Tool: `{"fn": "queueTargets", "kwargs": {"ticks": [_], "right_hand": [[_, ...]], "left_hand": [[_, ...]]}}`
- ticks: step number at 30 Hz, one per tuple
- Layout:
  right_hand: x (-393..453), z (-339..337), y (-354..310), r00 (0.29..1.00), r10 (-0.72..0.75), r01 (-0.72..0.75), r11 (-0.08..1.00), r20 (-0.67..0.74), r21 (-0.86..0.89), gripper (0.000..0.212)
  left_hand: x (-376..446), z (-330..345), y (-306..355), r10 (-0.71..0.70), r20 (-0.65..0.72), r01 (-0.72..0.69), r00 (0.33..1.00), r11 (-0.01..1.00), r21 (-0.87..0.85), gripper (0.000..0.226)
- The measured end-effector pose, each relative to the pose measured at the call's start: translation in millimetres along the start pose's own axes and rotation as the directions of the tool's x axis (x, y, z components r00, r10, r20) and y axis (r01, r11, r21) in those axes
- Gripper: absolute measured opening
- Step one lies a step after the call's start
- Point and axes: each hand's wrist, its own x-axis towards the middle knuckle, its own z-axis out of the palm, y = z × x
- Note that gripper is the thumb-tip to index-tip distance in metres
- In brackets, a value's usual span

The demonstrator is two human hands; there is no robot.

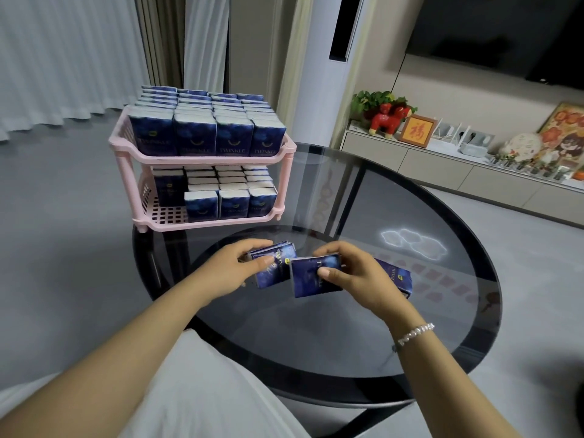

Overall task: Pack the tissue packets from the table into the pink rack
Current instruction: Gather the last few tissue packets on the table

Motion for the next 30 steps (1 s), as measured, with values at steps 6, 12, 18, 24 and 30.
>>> {"fn": "queueTargets", "kwargs": {"ticks": [6,12,18,24,30], "right_hand": [[9.9,25.3,0.1,0.996,-0.082,0.082,0.997,-0.023,-0.003,0.025],[11.6,37.0,0.6,0.992,-0.113,0.110,0.992,-0.056,-0.056,0.027],[3.4,13.8,6.3,0.984,-0.108,0.056,0.943,-0.142,-0.327,0.036],[-11.8,-39.2,34.2,0.936,0.056,-0.277,0.729,-0.348,-0.626,0.044],[-18.1,-58.8,53.0,0.878,0.306,-0.471,0.698,-0.369,-0.540,0.044]], "left_hand": [[-0.7,2.0,1.2,-0.045,0.108,0.056,0.993,0.993,-0.105,0.024],[-0.4,2.7,-2.1,-0.065,0.190,0.076,0.980,0.996,-0.051,0.077],[0.6,6.4,2.4,-0.031,0.128,0.041,0.991,0.996,-0.078,0.051],[2.1,9.7,6.4,-0.028,0.120,0.035,0.992,0.998,-0.053,0.047],[-0.8,11.7,9.7,-0.036,0.096,0.042,0.995,0.997,-0.064,0.044]]}}
